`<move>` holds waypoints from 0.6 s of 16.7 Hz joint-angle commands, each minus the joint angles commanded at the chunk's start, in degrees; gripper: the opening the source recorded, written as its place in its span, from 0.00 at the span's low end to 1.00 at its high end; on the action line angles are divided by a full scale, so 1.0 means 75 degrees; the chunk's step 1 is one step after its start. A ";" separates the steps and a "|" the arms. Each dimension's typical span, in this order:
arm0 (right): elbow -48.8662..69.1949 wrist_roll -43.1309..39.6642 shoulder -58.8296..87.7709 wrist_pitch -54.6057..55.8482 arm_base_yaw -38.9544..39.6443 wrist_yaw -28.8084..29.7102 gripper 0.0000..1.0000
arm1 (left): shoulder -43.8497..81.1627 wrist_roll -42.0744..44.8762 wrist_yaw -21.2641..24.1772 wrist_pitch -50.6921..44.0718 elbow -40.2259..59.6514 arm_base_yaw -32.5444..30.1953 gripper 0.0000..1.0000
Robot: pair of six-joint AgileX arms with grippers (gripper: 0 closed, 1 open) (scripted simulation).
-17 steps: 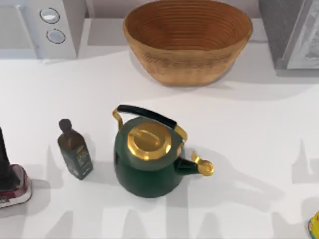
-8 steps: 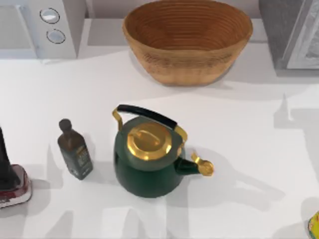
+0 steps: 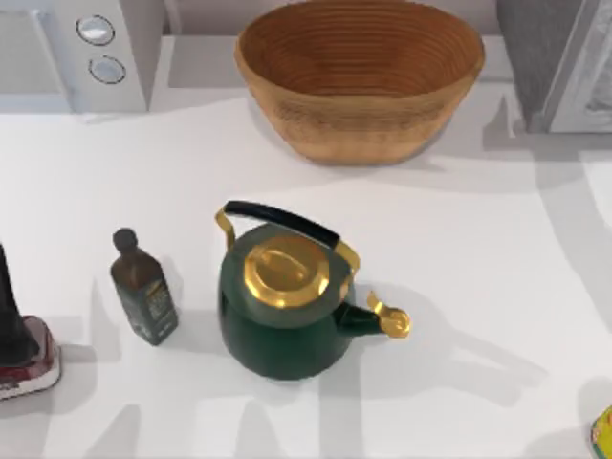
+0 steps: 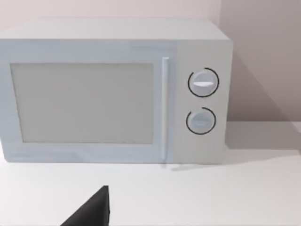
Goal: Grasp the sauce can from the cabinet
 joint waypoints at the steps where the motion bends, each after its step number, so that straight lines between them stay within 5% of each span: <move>1: 0.0466 0.0002 0.0337 -0.0105 0.0056 0.0040 1.00 | 0.0000 0.0000 0.0000 0.0000 0.0000 0.0000 1.00; 10: 0.1607 0.0007 0.1163 -0.0360 0.0194 0.0112 1.00 | 0.0000 0.0000 0.0000 0.0000 0.0000 0.0000 1.00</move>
